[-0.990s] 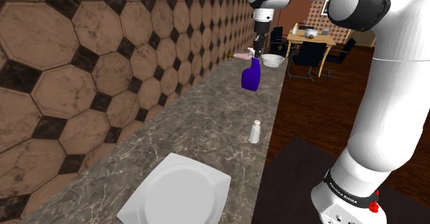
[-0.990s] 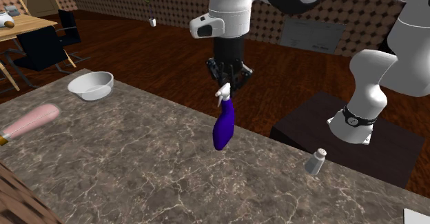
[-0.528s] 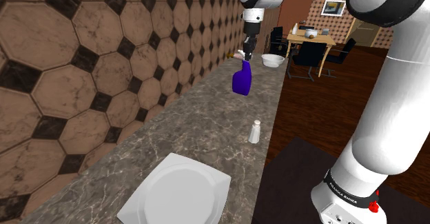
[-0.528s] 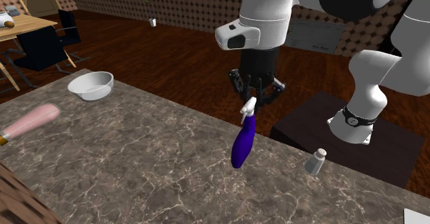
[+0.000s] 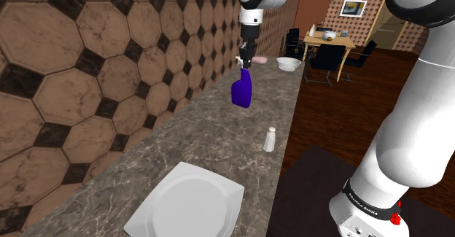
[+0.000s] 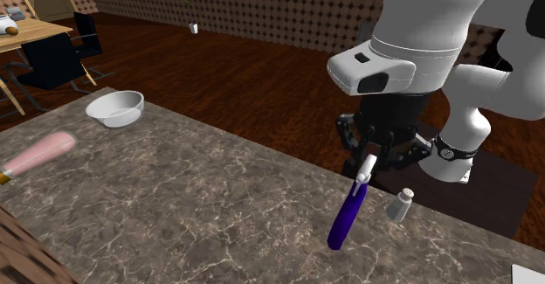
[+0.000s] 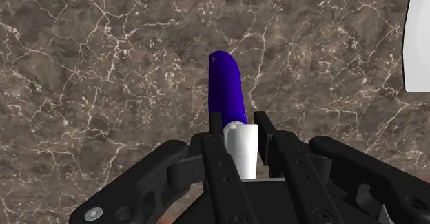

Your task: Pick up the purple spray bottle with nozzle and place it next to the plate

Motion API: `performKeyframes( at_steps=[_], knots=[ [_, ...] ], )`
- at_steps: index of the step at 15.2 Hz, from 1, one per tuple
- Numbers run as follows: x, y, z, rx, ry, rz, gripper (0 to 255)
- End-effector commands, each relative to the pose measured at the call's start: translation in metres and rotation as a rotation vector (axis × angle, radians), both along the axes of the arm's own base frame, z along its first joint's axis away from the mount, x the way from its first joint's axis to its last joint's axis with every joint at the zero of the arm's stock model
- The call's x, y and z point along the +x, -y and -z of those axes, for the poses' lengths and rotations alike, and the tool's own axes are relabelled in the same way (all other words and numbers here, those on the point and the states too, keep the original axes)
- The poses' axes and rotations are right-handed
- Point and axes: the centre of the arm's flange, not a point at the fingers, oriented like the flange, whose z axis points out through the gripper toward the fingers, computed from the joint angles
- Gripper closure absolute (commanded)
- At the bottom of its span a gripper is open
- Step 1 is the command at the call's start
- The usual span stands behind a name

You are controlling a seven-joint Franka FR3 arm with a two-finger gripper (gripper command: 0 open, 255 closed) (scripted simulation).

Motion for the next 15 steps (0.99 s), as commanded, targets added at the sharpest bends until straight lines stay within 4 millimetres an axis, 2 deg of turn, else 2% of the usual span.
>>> performKeyframes(
  at_steps=[1,15],
  knots=[
    [0.002,-0.026,0.002,0.0,0.0,0.001,255],
    [0.004,-0.211,0.001,0.0,0.0,0.001,255]
  ],
)
